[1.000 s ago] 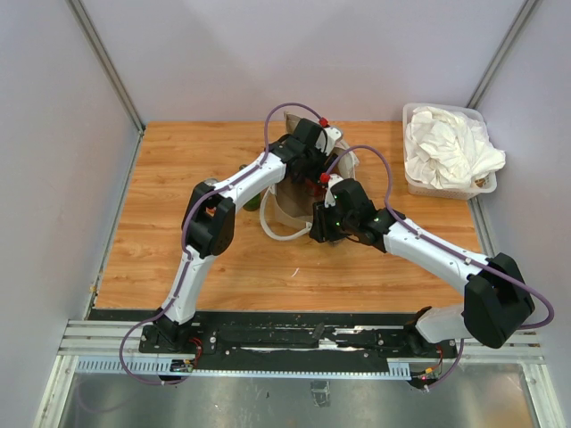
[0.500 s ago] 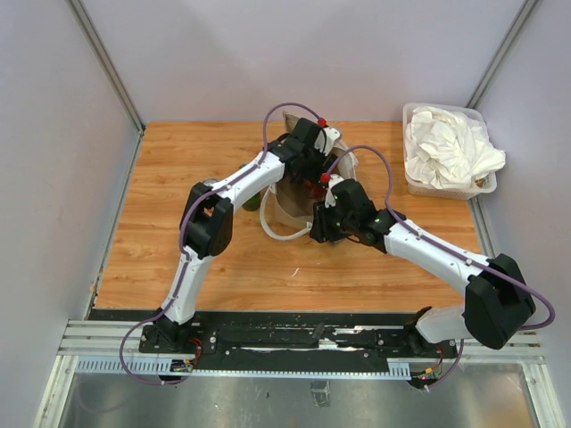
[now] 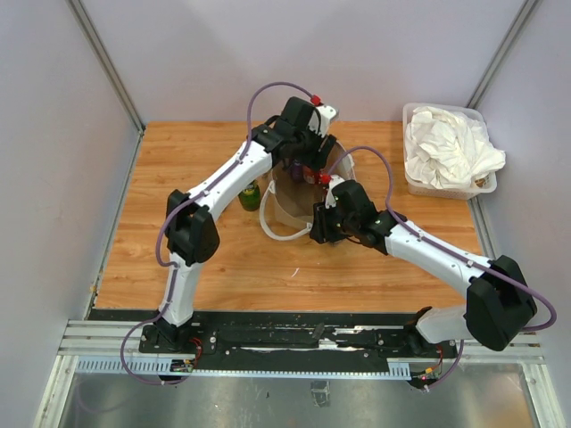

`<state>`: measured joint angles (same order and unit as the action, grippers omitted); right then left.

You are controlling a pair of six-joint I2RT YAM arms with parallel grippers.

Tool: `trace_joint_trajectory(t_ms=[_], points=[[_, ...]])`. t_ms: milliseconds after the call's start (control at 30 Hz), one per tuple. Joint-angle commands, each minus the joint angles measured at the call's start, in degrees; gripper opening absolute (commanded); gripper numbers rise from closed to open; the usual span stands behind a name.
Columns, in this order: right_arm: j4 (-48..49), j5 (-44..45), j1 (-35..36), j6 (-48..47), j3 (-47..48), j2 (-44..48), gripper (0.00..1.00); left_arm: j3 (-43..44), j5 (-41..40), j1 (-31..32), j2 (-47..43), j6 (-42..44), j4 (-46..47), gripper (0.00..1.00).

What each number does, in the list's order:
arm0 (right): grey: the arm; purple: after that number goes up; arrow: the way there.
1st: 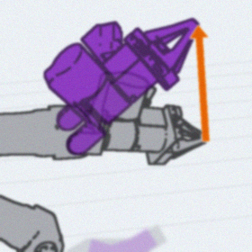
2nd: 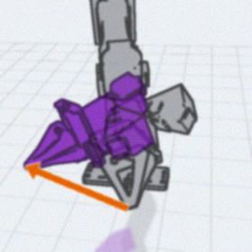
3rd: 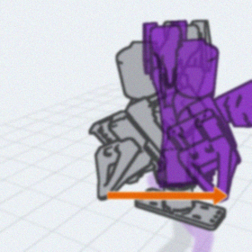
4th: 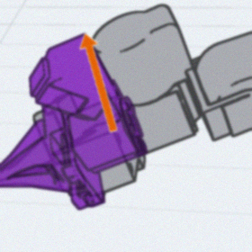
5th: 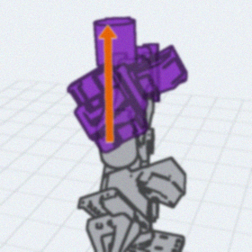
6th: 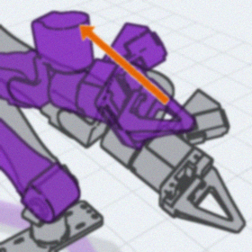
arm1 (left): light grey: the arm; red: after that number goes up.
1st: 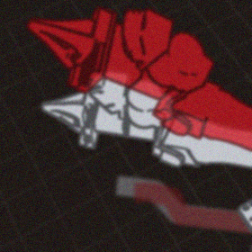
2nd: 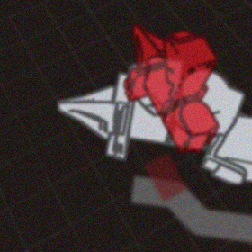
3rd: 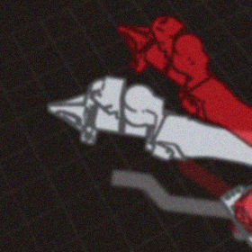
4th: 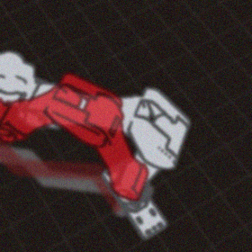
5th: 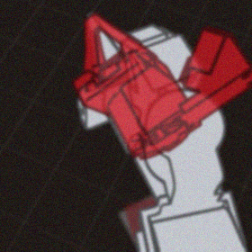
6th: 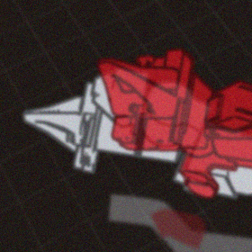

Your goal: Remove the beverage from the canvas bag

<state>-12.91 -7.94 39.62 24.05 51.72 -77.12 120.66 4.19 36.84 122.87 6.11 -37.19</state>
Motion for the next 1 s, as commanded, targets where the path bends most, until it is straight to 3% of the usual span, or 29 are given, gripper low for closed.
trace_joint_trajectory(t_ms=[0,233,467,633,800,967], points=[[-4.22,0.01,0.97,0.64,-2.15,0.48,0.41,5.34,0.87,0.16,-8.35,-1.83,1.01,0.00],[-2.99,-0.01,1.00,0.58,-2.31,0.16,0.41,6.59,-2.75,0.16,-15.70,-3.22,0.24,0.01],[-2.13,-0.35,0.99,0.35,-2.11,0.29,0.41,9.90,-9.07,0.16,-20.07,-2.53,-6.92,0.00],[-2.30,-0.38,1.01,0.05,-1.98,0.20,0.41,1.60,-16.08,0.16,-28.38,-2.43,-7.10,0.01],[-2.04,-0.55,1.05,0.16,-1.98,0.07,0.41,-14.72,-25.43,-0.13,-40.22,-3.19,-3.82,0.01],[-1.66,-1.23,1.02,0.31,-1.72,-0.71,0.41,-27.52,-26.95,-2.68,-49.60,-5.52,-0.48,0.00]])
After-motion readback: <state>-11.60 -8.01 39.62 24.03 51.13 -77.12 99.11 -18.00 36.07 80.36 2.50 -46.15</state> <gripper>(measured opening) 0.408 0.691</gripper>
